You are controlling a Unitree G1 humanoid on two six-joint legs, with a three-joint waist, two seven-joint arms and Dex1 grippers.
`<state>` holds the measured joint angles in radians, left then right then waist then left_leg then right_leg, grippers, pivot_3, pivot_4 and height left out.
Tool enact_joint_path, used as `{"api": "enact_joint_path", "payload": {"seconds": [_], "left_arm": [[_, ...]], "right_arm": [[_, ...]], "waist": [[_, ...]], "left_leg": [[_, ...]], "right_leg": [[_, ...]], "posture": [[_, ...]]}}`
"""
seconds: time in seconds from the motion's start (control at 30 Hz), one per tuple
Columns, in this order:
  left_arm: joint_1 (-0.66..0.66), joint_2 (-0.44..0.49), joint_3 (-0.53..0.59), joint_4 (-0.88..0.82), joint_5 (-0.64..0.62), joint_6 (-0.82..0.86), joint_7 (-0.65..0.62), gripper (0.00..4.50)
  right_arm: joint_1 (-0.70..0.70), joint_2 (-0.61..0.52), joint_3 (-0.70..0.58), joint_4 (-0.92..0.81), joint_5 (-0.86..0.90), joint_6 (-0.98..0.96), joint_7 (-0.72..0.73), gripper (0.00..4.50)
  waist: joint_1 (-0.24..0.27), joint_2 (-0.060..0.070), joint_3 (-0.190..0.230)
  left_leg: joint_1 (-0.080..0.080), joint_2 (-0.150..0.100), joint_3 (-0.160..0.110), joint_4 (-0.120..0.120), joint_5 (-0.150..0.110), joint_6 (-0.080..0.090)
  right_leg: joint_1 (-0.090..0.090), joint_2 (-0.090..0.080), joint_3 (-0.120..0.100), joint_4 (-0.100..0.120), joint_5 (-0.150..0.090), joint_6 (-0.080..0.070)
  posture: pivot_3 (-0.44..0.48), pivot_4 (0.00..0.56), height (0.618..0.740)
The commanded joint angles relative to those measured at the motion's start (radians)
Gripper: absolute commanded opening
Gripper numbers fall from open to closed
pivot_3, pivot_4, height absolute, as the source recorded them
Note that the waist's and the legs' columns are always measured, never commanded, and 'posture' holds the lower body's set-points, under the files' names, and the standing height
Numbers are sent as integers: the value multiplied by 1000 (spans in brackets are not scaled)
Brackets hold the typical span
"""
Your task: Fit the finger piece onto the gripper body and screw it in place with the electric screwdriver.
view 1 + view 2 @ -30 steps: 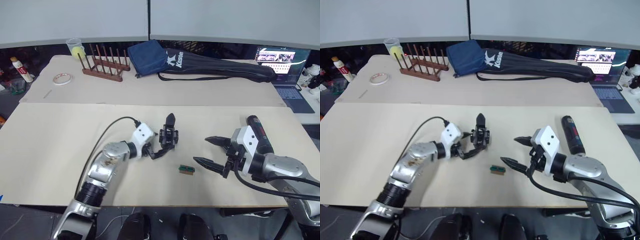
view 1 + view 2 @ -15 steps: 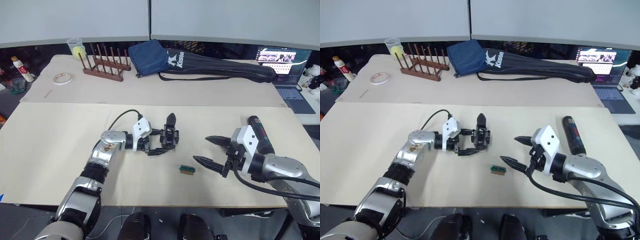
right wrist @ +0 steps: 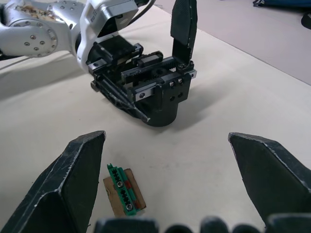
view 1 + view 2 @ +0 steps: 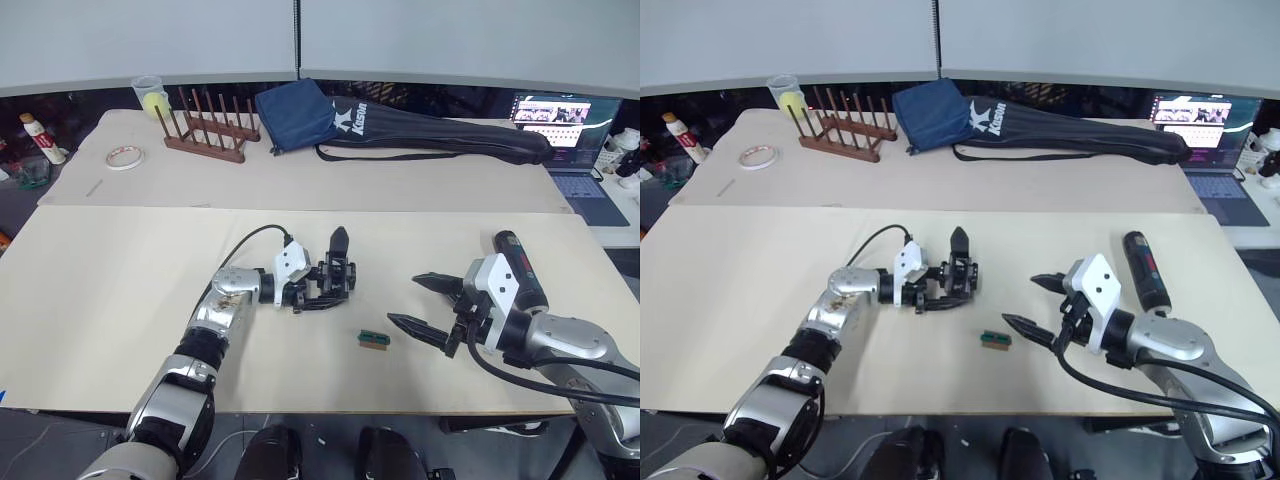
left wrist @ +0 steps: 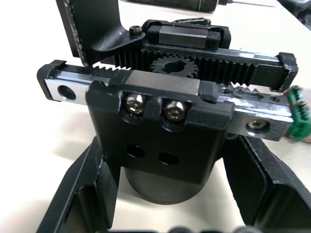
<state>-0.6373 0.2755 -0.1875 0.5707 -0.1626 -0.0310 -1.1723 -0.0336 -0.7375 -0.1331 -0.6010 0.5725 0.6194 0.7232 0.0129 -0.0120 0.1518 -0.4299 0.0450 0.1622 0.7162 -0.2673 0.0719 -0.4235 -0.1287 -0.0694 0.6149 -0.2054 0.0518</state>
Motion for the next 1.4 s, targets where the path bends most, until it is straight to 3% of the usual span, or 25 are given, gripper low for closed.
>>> {"api": "enact_joint_path", "payload": {"seconds": [0.03,0.13,0.37,0.5,0.53,0.7,0.83,0.9,1.0,1.07,1.2,1.4], "left_arm": [[9,-23,13,-104,5,-17,79,2538],[24,-31,7,-119,39,-7,143,2538],[33,-20,-4,-109,47,21,157,2538],[59,25,-17,-141,44,41,104,4466],[65,38,-19,-150,46,34,95,4489],[103,153,42,-266,-16,137,53,4489],[231,393,113,-593,-194,349,-130,4489],[249,461,135,-695,-258,442,-147,4489],[225,553,194,-841,-383,594,-151,4489],[193,584,231,-909,-459,679,-131,4489],[154,599,264,-990,-538,751,-86,4489],[126,577,267,-1047,-587,783,-4,4489]], "right_arm": [[-12,-8,-29,-32,12,-16,4,4500],[-14,-7,-23,-31,9,-20,8,4500],[-30,-5,-15,-24,6,-19,11,4500],[-28,-15,-21,-24,3,-17,20,4500],[-23,-23,-27,-26,3,-16,26,4500],[-25,-112,-118,-51,101,66,73,4500],[-186,-300,-104,43,183,304,108,4500],[-270,-366,-55,107,185,373,128,4500],[-494,-450,130,268,118,488,207,4500],[-695,-431,272,415,73,625,221,4500],[-963,-367,554,670,-85,673,310,4500],[-1156,-217,823,1070,-321,544,455,4500]], "waist": [[0,0,0],[0,0,0],[-1,0,0],[-2,0,0],[-2,0,0],[-2,0,0],[-24,0,0],[-26,1,0],[-18,2,1],[-19,2,1],[-26,2,1],[-27,2,1]], "left_leg": [[0,0,0,0,0,0],[0,0,0,0,0,0],[0,0,0,0,0,0],[0,0,0,0,0,0],[0,0,0,0,0,0],[0,1,0,0,0,0],[0,2,1,-1,0,-1],[1,3,0,-2,1,-2],[2,3,-1,-2,1,-3],[2,3,-1,-2,1,-3],[1,1,1,-4,1,-3],[0,1,3,-4,3,-5]], "right_leg": [[0,0,0,0,0,0],[0,0,0,0,0,0],[0,0,0,0,0,0],[0,0,0,0,0,0],[0,0,0,0,0,0],[0,0,0,0,0,0],[-2,-1,1,2,0,-1],[-2,-1,0,1,-1,-3],[-2,-1,0,1,-5,-8],[-2,-1,0,0,-5,-9],[-2,-1,1,0,-4,-8],[-4,1,1,1,-3,-3]], "posture": [[0,150,740],[0,150,740],[0,150,740],[0,150,740],[0,150,740],[0,150,740],[0,150,740],[0,150,740],[0,150,740],[0,150,740],[0,150,740],[0,150,740]]}}
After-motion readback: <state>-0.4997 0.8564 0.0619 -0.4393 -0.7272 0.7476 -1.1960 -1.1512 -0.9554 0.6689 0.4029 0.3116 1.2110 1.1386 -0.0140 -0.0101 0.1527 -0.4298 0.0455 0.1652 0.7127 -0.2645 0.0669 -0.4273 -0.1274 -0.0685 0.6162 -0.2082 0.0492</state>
